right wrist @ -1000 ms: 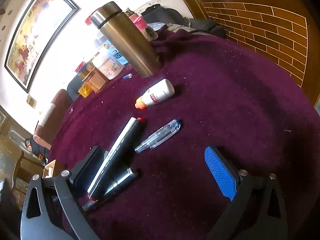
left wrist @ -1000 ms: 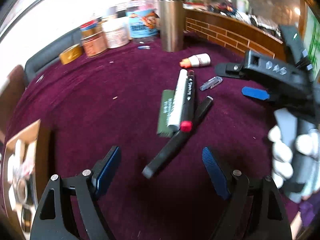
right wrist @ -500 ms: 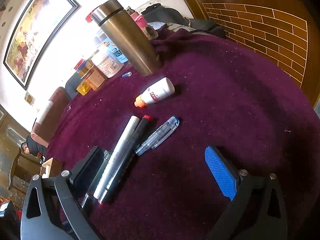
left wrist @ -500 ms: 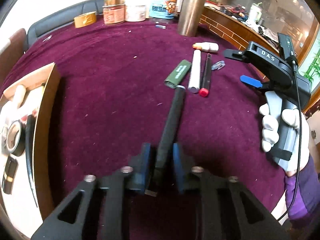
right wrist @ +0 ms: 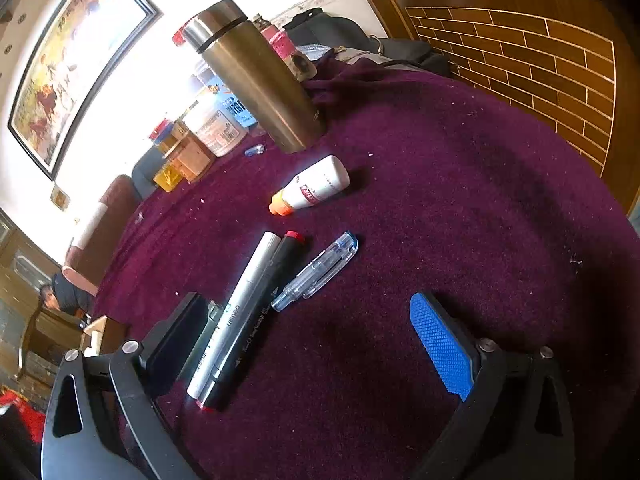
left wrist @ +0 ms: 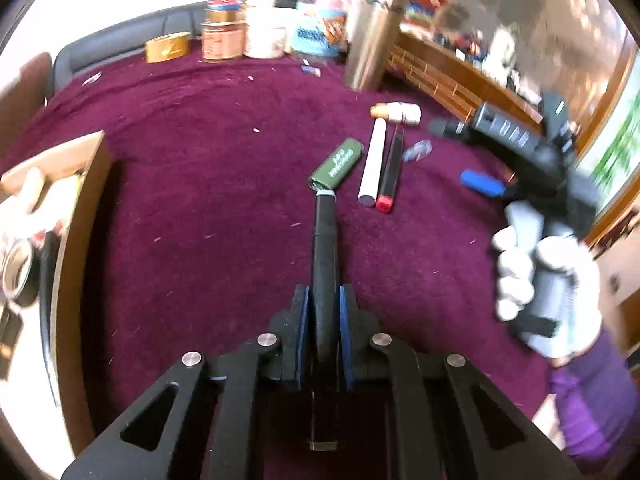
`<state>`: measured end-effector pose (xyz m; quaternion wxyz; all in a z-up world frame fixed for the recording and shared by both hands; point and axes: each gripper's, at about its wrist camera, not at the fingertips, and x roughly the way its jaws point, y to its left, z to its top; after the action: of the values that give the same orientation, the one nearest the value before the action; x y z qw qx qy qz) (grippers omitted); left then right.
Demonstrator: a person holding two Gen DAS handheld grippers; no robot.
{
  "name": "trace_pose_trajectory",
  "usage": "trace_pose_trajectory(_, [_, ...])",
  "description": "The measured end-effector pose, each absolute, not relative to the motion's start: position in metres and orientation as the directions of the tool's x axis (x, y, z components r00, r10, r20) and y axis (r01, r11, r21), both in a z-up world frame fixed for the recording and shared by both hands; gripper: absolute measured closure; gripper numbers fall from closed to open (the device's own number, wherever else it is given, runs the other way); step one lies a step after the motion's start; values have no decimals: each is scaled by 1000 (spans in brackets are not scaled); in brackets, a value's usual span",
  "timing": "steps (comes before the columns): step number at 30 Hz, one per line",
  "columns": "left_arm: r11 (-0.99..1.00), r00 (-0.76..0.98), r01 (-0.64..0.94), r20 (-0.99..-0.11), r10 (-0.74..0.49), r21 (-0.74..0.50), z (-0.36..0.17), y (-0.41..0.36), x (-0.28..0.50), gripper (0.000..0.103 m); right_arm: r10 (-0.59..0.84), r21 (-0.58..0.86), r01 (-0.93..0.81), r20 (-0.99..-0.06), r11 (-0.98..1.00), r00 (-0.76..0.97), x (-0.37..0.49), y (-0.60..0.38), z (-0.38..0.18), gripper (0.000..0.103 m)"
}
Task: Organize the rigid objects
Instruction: 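Grasp a black marker with left gripper while right gripper grasps red-capped black marker, then carry markers over box and release with left gripper while right gripper carries its marker there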
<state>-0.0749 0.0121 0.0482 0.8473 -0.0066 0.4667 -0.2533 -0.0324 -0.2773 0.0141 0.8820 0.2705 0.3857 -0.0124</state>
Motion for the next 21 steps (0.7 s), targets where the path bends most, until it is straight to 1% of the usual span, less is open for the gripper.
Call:
trace_pose_trajectory(1, [867,441,418,-774,-455,-272,54,18,-78,91,181,446,224,-699,867,692,-33,-273,17,7])
trace_pose_trajectory(2, [862,454,412,-754,-475,-296,62,28,-83,91,183,426,203,-705,882,686,-35,-267,22,12])
trace_pose_trajectory(4, [855,479,407,-722,-500,-322,75,43,-92,91,174,391,180,-715,902,678,-38,-257,29,13])
trace_pose_trajectory(5, [850,492,405,-704,-513,-336,81,52,-98,91,161,363,172,-724,916,671,-39,-251,32,16])
trace_pose_trajectory(6, [848,499,404,-694,-518,-342,85,57,-101,91,155,345,163,-731,924,665,-38,-246,34,23])
trace_pose_trajectory(7, [844,507,402,-682,-527,-354,88,64,-105,91,155,333,155,-739,930,656,-37,-241,36,27])
trace_pose_trajectory(9, [839,511,393,-669,-540,-377,89,74,-106,91,140,304,158,-761,939,634,-32,-233,35,39])
trace_pose_trajectory(11, [837,515,375,-662,-545,-398,87,84,-105,91,118,274,172,-787,946,606,-26,-226,32,47])
trace_pose_trajectory(16, [841,527,326,-655,-541,-432,82,108,-105,91,99,249,203,-829,947,551,-9,-214,20,49])
trace_pose_trajectory(17, [844,534,316,-654,-535,-433,81,114,-105,91,96,240,208,-841,948,532,-4,-211,17,56])
trace_pose_trajectory(19, [849,545,306,-652,-527,-431,81,120,-108,91,29,173,234,-857,957,515,0,-208,19,67])
trace_pose_trajectory(20, [851,550,301,-651,-523,-430,82,124,-109,91,-4,142,251,-864,957,503,0,-207,20,79])
trace_pose_trajectory(21, [852,555,295,-648,-521,-432,82,127,-109,91,-16,130,259,-869,957,495,-1,-208,21,84])
